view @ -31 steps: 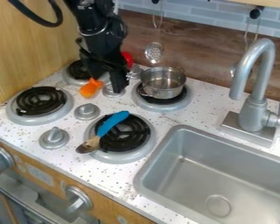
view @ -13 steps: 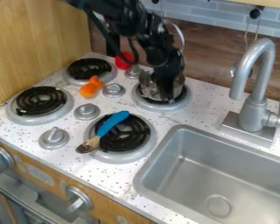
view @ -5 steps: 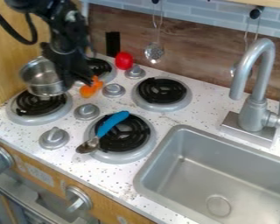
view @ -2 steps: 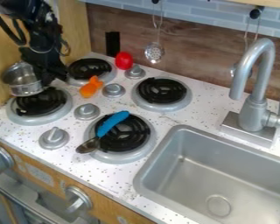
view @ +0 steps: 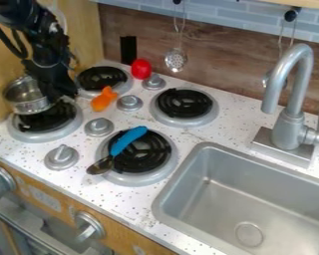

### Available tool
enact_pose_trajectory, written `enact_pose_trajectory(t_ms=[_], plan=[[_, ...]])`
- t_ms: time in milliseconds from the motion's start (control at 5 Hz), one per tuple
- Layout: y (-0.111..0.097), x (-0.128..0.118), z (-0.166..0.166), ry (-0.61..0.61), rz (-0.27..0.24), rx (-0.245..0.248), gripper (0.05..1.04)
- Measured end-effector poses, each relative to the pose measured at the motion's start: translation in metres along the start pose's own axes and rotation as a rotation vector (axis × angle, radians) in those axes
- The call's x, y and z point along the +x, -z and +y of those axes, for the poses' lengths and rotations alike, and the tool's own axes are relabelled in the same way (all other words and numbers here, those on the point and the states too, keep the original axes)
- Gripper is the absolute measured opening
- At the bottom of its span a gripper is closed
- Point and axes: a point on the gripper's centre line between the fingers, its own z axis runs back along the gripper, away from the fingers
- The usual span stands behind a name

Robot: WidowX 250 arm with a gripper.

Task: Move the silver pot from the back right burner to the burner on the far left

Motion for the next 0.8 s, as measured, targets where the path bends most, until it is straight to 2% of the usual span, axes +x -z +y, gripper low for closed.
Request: enact_pose_trajectory(t_ms=[400, 600, 800], plan=[[0.0077, -0.0205, -0.0111, 0.015, 0.046, -0.022, 0.084], [0.0078, -0.021, -0.0115, 0.031, 0.047, -0.023, 0.103], [0.0073, -0.0206, -0.015, 0.057, 0.047, -0.048, 0.282]])
